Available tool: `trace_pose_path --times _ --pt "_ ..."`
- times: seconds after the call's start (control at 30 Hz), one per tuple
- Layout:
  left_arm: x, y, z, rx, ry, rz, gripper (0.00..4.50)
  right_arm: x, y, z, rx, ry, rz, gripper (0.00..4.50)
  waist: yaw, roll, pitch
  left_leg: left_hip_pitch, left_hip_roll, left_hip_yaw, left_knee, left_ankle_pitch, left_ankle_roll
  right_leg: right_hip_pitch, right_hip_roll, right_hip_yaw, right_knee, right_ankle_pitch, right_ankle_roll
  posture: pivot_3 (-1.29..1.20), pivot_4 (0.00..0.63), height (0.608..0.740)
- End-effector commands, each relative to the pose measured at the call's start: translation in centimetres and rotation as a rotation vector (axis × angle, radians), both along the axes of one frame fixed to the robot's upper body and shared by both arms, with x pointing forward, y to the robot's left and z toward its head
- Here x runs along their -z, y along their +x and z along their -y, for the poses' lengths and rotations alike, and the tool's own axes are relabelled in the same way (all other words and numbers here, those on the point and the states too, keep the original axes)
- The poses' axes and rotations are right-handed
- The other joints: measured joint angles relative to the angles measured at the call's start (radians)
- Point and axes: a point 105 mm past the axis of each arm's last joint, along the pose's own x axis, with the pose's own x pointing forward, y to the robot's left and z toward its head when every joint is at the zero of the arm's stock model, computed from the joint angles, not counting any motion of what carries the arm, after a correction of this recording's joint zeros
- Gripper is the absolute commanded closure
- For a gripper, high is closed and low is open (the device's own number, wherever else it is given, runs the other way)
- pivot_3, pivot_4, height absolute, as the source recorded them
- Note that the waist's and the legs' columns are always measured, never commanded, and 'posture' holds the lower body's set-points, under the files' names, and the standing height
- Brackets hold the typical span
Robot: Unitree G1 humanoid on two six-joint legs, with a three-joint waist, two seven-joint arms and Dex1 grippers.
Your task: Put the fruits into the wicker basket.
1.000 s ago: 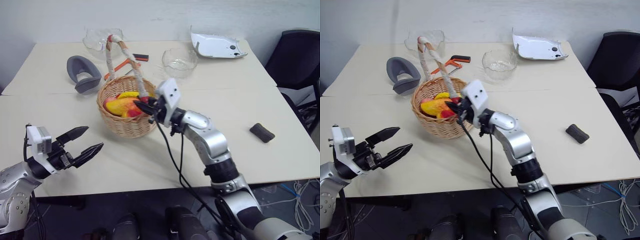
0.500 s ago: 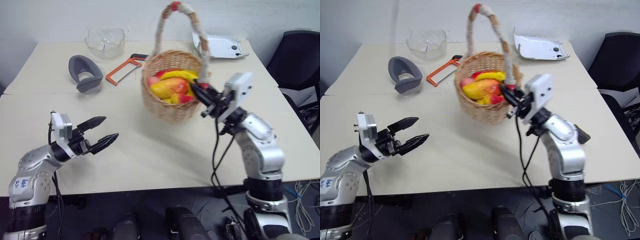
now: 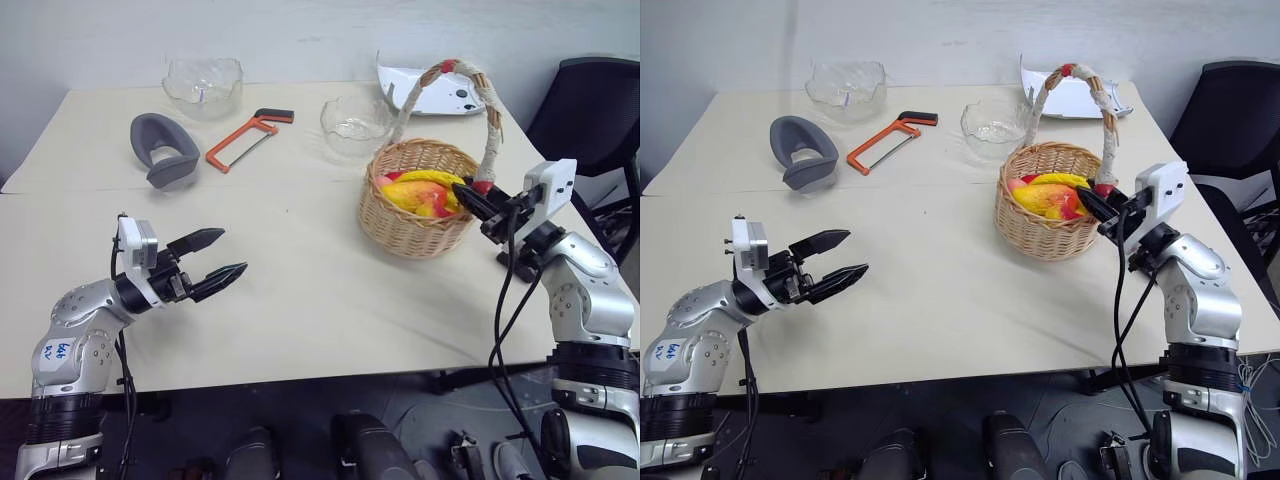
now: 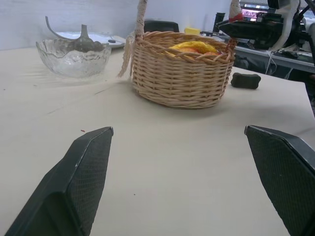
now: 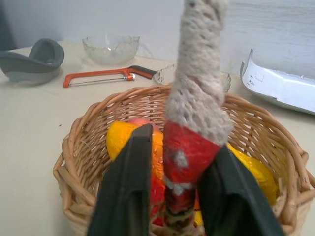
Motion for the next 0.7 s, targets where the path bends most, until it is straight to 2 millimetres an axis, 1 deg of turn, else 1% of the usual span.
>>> trace_pose_path --times 0.03,0.13,0.2,0.23,0.3,0.37,0.43,0.47,0.5,0.53,0.6,0.63,0.7 --pt "-0.6 -1.1 -0.3 0.009 0.023 0.029 0.00 -1.8 -1.6 1.0 0.002 -0.031 0.059 1.97 0.002 0.000 0.000 0.000 0.000 0.000 0.000 0.000 -0.001 0.000 0.000 0.000 0.000 0.000 0.000 0.00 0.150 0.740" --pt "0.0 -1.5 -0.7 -0.004 0.040 0.014 0.00 -2.1 -3.3 1.9 0.010 -0.098 0.064 0.98 0.005 0.000 0.000 -0.001 0.001 0.000 0.000 0.000 -0.001 0.000 0.000 0.000 -0.001 0.000 0.000 0.00 0.150 0.740" --pt "0.5 -1.7 -1.2 -0.018 0.072 0.011 0.00 -2.7 -4.7 3.1 0.035 -0.117 0.083 0.26 0.007 0.000 0.000 -0.001 0.001 0.000 0.000 0.000 -0.001 0.000 0.000 0.000 -0.002 0.000 0.000 0.00 0.150 0.740" --pt "0.8 -2.1 -1.6 -0.017 0.113 0.014 0.00 -3.1 -5.8 3.7 0.032 -0.141 0.086 0.02 0.008 0.000 0.000 -0.001 0.001 0.000 0.000 -0.001 -0.001 0.000 0.000 0.000 -0.002 0.000 0.000 0.00 0.150 0.740" --pt "1.2 -2.5 -2.1 -0.021 0.162 0.021 0.00 -3.4 -7.1 4.0 0.017 -0.188 0.078 0.02 0.011 0.000 0.000 0.000 0.001 0.000 0.000 -0.001 0.000 0.001 0.000 0.000 -0.002 0.000 0.000 0.00 0.150 0.740" --pt "2.2 -3.2 -3.1 -0.054 0.232 0.029 0.00 -2.1 -8.5 3.6 -0.026 -0.330 0.085 0.02 0.009 0.000 0.000 0.001 0.001 0.000 0.000 -0.002 0.002 0.001 0.000 0.000 -0.003 0.000 0.000 0.00 0.150 0.740" --pt "3.2 -3.8 -4.0 -0.084 0.303 0.025 0.00 -0.6 -9.5 2.9 -0.068 -0.399 0.079 0.02 0.003 0.000 0.000 0.004 0.002 0.000 -0.001 -0.003 0.002 0.004 0.001 0.000 -0.003 0.000 0.000 0.00 0.150 0.740" --pt "3.7 -3.9 -4.4 -0.101 0.349 0.035 0.00 0.7 -10.4 2.0 -0.138 -0.458 0.082 0.02 0.002 0.000 0.000 0.005 0.002 0.000 -0.002 -0.003 0.002 0.005 0.001 0.000 -0.004 0.000 0.000 0.00 0.150 0.740" --pt "4.0 -4.0 -4.6 -0.110 0.381 0.044 0.00 1.7 -10.9 1.4 -0.190 -0.499 0.084 0.02 0.003 0.000 0.000 0.005 0.002 0.000 -0.002 -0.003 0.002 0.005 0.001 0.000 -0.004 0.000 0.000 0.00 0.150 0.740" --pt "4.0 -3.8 -4.6 -0.123 0.392 0.059 0.00 3.4 -12.1 0.0 -0.318 -0.515 0.037 0.02 0.004 0.000 0.000 0.005 0.002 0.000 -0.001 -0.003 0.003 0.005 0.001 0.000 -0.004 0.000 0.000 0.00 0.150 0.740" --pt "4.0 -3.4 -4.7 -0.147 0.401 0.082 0.00 5.5 -13.5 -1.4 -0.460 -0.499 -0.034 0.02 0.006 0.000 0.000 0.005 0.002 -0.001 -0.001 -0.003 0.003 0.006 0.001 0.000 -0.004 0.000 0.000 0.00 0.150 0.740" --pt "4.3 -3.2 -4.6 -0.170 0.413 0.089 0.00 6.8 -13.5 -2.2 -0.485 -0.475 -0.052 0.02 0.007 0.000 0.000 0.005 0.002 -0.001 -0.001 -0.003 0.003 0.006 0.001 0.000 -0.004 0.000 0.000 0.00 0.150 0.740" --pt "5.3 -3.5 -4.0 -0.159 0.444 0.070 0.00 9.0 -12.7 -3.4 -0.495 -0.450 -0.052 0.02 0.004 -0.003 -0.002 0.005 0.002 -0.001 -0.001 -0.003 0.003 0.006 0.001 0.000 -0.004 0.000 0.000 0.00 0.150 0.740"
